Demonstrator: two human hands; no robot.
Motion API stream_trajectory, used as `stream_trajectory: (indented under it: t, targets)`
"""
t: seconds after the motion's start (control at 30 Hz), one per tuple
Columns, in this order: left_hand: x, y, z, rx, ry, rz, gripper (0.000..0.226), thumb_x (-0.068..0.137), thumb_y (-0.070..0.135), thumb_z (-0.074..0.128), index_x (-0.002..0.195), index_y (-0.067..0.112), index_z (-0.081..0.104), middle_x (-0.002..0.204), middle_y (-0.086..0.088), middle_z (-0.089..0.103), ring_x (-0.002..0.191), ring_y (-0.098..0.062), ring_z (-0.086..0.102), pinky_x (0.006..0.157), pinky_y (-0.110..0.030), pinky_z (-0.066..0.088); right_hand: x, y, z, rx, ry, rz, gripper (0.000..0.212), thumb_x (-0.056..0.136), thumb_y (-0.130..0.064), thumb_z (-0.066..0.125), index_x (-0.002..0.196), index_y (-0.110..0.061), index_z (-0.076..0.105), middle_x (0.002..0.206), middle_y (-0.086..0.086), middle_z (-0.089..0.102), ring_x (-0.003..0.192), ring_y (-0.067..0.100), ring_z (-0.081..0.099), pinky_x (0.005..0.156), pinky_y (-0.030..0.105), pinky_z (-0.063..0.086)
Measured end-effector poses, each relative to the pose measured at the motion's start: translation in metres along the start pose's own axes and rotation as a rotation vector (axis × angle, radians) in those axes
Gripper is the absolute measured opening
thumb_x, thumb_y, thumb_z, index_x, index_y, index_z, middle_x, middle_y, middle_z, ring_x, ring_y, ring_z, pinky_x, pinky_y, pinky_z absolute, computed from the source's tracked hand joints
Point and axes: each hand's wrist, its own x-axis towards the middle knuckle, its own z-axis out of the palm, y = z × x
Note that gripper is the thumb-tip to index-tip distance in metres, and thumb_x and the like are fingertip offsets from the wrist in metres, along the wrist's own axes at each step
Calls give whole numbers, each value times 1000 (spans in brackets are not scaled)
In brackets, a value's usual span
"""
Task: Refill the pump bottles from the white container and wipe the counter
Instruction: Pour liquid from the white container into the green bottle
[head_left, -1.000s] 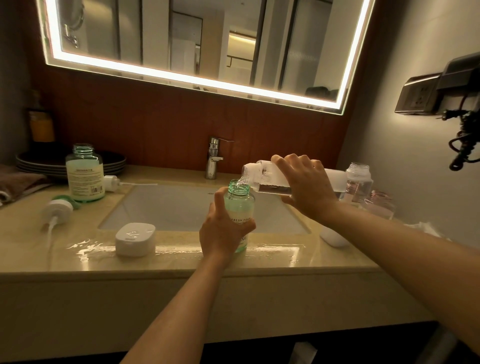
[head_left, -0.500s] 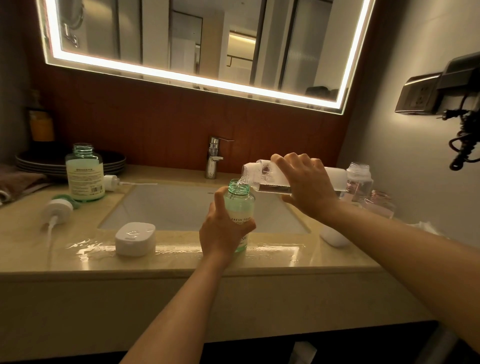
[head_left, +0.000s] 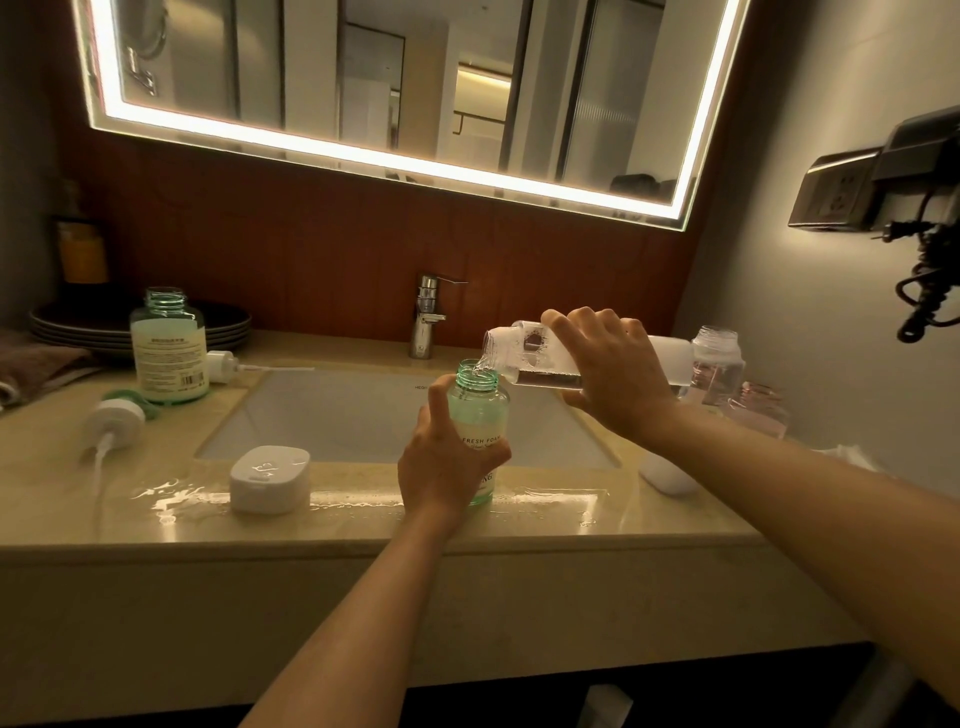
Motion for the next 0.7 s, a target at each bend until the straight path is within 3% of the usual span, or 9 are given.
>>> stream_trajectory:
  t: [0.7]
  targets:
    - [0,0,-1,-1,-7,5,84,66,37,77,117,37,11,120,-8,53,95,-24,56,67,-27,42,0,0,0,-14,23,-9,84,44,-25,92,117,-12,51,98,15,63,81,33,61,70,44,52]
